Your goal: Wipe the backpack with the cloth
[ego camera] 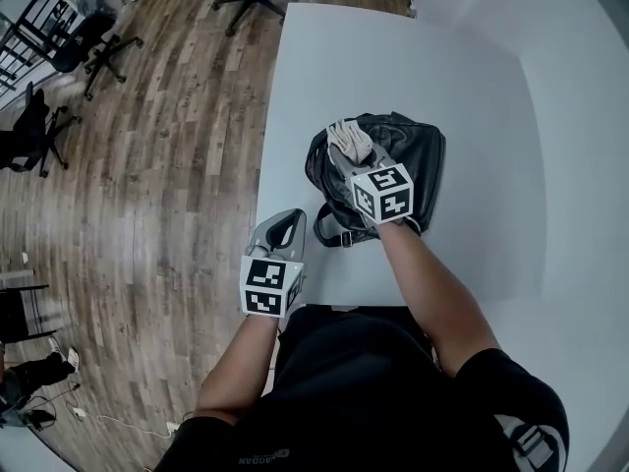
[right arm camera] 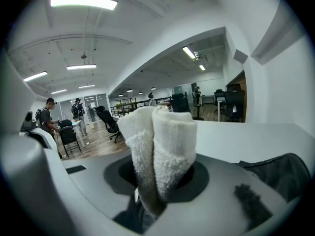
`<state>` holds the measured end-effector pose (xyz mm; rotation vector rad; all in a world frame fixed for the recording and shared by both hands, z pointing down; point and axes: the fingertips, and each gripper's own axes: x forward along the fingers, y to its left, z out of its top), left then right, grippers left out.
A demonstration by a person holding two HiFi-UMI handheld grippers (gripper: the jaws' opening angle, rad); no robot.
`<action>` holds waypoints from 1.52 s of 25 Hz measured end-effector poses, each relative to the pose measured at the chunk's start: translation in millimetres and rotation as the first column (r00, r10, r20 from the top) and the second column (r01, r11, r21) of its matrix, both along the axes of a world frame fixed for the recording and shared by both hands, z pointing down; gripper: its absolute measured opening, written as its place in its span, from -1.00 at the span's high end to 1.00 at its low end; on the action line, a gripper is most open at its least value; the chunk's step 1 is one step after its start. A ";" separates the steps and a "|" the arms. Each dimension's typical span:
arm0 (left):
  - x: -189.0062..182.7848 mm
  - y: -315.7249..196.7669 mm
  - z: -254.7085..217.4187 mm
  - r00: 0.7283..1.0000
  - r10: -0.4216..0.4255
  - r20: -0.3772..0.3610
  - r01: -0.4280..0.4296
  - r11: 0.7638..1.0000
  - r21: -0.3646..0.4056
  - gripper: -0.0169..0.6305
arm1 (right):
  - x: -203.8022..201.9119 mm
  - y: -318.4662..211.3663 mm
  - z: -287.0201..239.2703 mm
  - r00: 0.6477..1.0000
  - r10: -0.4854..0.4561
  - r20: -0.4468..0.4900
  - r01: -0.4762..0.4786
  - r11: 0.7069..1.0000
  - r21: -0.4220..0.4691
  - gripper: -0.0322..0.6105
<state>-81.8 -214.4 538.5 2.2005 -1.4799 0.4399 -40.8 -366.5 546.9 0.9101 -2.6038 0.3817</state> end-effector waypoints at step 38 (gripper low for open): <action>56.3 -23.4 0.7 0.993 0.119 -0.025 -0.118 0.993 0.016 0.93 | 63.1 -6.1 3.7 0.996 0.071 -0.062 -0.070 0.997 0.021 0.56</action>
